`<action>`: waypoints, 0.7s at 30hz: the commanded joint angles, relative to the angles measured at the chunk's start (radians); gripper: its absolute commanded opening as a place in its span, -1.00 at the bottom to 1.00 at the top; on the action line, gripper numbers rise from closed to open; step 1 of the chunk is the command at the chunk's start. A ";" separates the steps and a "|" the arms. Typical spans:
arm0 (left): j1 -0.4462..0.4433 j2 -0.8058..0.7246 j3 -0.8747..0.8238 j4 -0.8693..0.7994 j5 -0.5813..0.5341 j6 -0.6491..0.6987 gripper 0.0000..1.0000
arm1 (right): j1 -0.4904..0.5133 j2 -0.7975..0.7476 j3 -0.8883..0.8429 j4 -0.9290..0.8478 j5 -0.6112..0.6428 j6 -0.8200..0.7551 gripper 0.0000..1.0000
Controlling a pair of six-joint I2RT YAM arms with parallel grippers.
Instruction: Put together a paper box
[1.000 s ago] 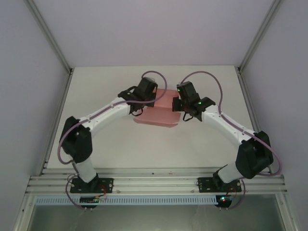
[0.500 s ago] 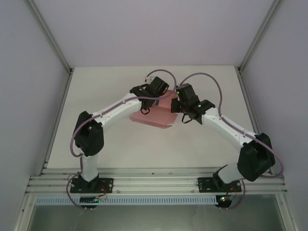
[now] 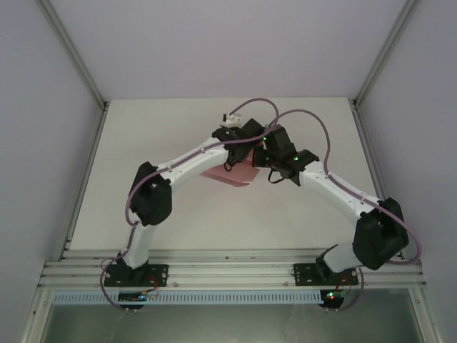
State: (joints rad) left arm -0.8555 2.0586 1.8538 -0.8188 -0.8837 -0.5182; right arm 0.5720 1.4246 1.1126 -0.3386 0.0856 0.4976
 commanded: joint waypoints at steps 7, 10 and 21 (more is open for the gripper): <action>0.108 -0.184 -0.277 0.329 0.427 0.228 -0.52 | -0.003 -0.085 -0.013 -0.021 -0.136 0.000 -1.00; 0.113 -0.235 -0.304 0.355 0.573 0.204 -0.35 | -0.005 -0.064 -0.005 -0.036 -0.130 0.001 -1.00; 0.135 -0.366 -0.339 0.334 0.745 0.150 0.44 | -0.024 0.020 0.007 -0.055 -0.143 0.039 -1.00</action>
State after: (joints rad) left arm -0.7265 1.7523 1.5257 -0.5182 -0.2535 -0.3523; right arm 0.5453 1.4151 1.0916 -0.3992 0.0174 0.5167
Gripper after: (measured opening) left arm 0.688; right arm 0.084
